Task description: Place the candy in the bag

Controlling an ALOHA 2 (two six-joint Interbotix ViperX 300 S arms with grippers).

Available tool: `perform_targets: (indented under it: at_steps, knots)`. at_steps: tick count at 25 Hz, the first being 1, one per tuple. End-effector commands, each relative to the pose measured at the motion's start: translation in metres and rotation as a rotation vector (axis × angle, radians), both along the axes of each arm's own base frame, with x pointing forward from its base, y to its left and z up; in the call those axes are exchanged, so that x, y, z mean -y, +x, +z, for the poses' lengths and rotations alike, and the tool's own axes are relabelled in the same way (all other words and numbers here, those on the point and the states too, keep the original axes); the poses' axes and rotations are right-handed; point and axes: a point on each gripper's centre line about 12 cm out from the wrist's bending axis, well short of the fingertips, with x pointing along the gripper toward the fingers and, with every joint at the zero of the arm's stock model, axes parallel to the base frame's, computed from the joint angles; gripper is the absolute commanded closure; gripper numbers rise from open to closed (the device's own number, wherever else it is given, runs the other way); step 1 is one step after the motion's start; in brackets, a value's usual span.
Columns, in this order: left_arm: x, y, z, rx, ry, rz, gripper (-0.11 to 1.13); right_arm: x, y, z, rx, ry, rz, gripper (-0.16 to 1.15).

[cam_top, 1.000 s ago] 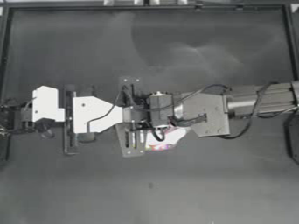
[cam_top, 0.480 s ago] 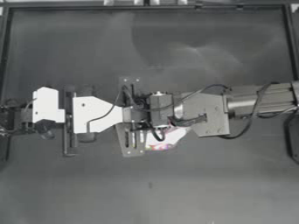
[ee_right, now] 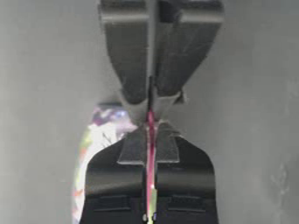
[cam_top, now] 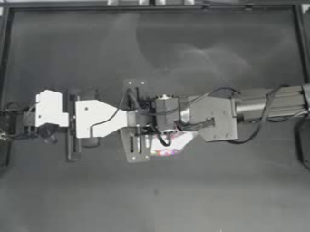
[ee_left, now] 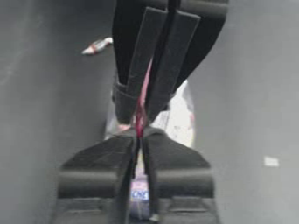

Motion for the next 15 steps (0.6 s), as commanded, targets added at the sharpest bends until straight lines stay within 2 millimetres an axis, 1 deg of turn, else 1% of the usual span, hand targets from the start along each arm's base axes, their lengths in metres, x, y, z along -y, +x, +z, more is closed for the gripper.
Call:
perform_targets:
  at_steps: [1,4,9,12,15]
  knots:
    - [-0.0007,0.0030,0.0120,0.041,0.007,0.000,0.74,-0.0005,-0.0047,0.0282,0.066,-0.002,0.004,0.92]
    - [-0.0004,0.0023,0.0135,0.047,0.009,-0.002,0.82,-0.0005,-0.0048,0.0281,0.064,-0.002,0.003,0.92]
    - [0.0003,0.0023,0.0132,0.044,0.011,-0.006,0.89,-0.0005,-0.0048,0.0281,0.064,-0.002,0.005,0.92]
    - [0.0012,0.0019,0.0137,0.040,0.016,-0.012,0.96,-0.0005,-0.0048,0.0281,0.064,-0.002,0.005,0.92]
    - [0.0014,0.0016,0.0166,0.048,0.018,-0.014,0.98,-0.0005,-0.0047,0.0282,0.066,-0.002,0.004,0.92]
